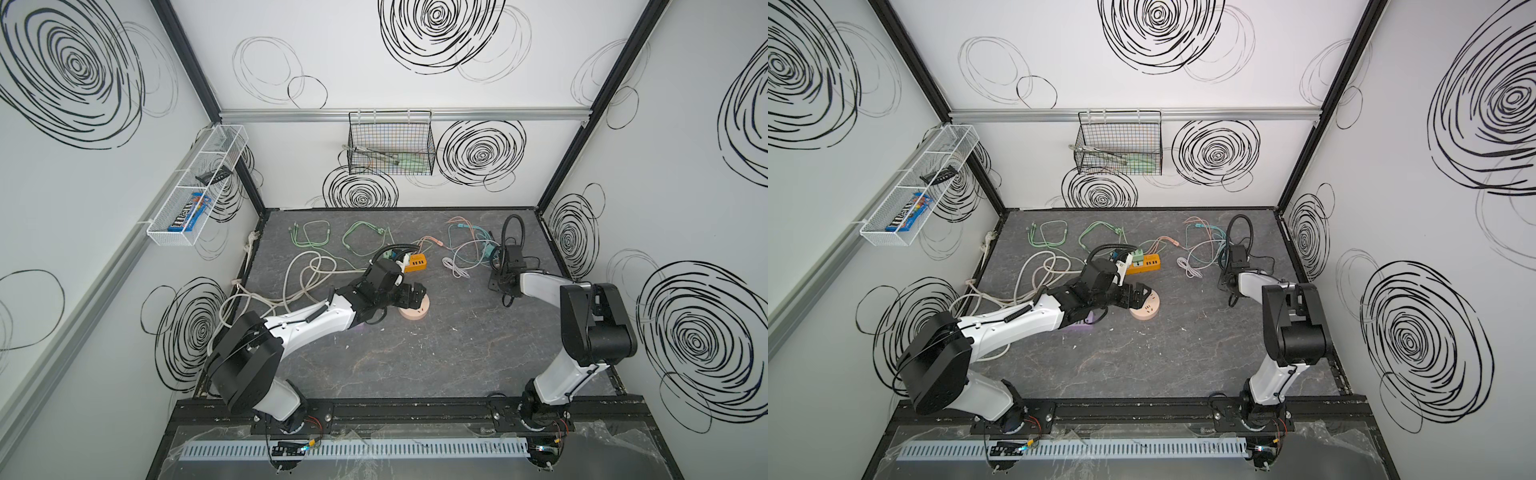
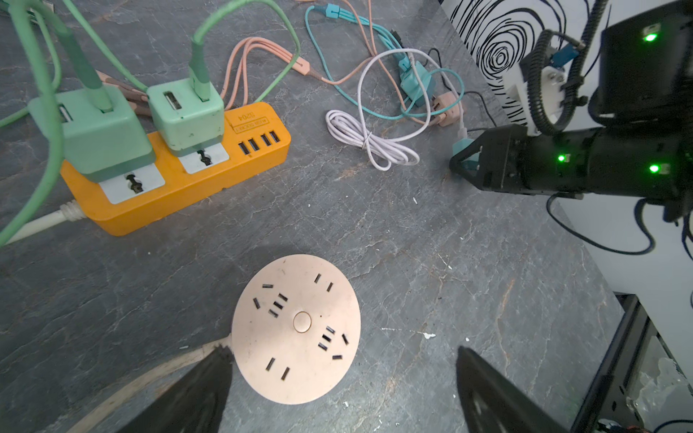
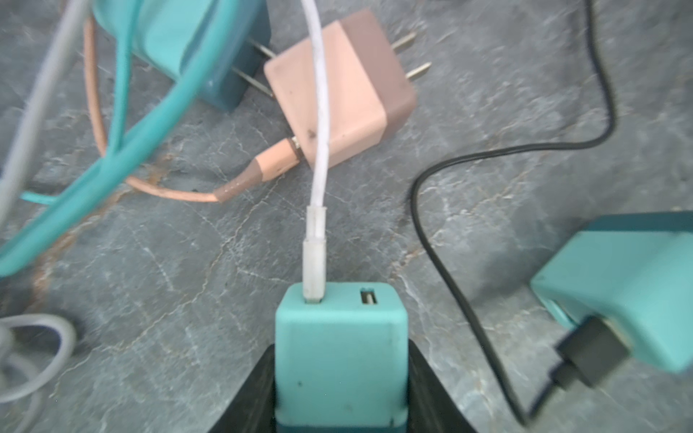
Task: Insert the plug
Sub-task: 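Lift the teal charger and bring it to the left gripper, which grasps it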
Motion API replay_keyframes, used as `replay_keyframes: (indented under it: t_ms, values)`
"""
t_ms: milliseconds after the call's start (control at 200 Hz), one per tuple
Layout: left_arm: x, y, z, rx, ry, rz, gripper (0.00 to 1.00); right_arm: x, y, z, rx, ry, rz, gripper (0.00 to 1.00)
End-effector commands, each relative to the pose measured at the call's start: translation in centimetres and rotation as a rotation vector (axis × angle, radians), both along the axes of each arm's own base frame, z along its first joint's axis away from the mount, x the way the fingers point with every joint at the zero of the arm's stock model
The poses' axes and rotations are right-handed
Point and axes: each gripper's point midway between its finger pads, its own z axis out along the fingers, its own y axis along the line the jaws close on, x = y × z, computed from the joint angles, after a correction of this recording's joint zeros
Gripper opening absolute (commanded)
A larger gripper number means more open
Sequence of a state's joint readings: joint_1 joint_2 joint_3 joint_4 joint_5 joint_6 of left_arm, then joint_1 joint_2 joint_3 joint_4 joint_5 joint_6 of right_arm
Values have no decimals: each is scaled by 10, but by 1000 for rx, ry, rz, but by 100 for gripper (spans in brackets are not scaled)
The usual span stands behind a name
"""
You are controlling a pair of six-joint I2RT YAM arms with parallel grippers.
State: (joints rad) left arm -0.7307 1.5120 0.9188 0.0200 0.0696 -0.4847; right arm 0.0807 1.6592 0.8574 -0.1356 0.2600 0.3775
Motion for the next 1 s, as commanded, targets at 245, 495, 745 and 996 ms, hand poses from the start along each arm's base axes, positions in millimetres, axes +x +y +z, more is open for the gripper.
replay_keyframes:
  t_ms: [245,495,745,996]
  values:
    - [12,-3,18,-34,-57,-38,96,18,26,156,-206,-465,120,37]
    - [26,0,61,-72,-148,-114,96,-16,125,251,-286,-905,659,40]
    - [19,0,117,-85,-272,-257,96,-53,155,273,-364,-1063,905,41]
    - [7,-16,164,-75,-344,-413,99,-94,190,275,-498,-1226,1171,37]
